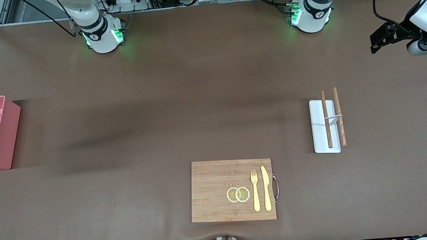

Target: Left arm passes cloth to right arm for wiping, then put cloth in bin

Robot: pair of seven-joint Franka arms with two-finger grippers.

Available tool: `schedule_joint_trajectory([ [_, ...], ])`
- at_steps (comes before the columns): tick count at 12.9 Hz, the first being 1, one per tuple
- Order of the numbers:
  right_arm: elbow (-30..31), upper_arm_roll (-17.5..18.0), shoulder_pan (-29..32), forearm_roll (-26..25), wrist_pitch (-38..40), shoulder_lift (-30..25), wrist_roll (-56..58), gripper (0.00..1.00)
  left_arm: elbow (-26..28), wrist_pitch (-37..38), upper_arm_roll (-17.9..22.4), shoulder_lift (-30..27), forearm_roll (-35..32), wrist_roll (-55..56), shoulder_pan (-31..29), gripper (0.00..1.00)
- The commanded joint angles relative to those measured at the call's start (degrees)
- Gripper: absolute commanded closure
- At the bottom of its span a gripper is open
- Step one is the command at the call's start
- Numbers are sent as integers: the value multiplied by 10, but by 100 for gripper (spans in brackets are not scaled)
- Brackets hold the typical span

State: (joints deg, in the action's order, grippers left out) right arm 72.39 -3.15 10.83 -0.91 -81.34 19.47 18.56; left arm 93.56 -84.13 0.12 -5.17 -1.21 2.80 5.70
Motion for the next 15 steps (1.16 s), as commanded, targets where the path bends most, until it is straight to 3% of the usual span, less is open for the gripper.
schedule_joint_trajectory([
  [1,52,-4,-1,9,-4,-61,-16,0,-1,-5,-5,0,2,7,-4,0],
  [5,139,-3,-19,21,-38,-160,-85,0,-1,-13,-5,3,3,8,-1,0],
  [11,151,-3,-43,21,-24,-184,-164,0,-2,-25,-5,3,5,8,-3,0],
  [15,157,3,-52,21,-67,-191,-176,0,-1,-42,-6,3,6,8,0,0],
])
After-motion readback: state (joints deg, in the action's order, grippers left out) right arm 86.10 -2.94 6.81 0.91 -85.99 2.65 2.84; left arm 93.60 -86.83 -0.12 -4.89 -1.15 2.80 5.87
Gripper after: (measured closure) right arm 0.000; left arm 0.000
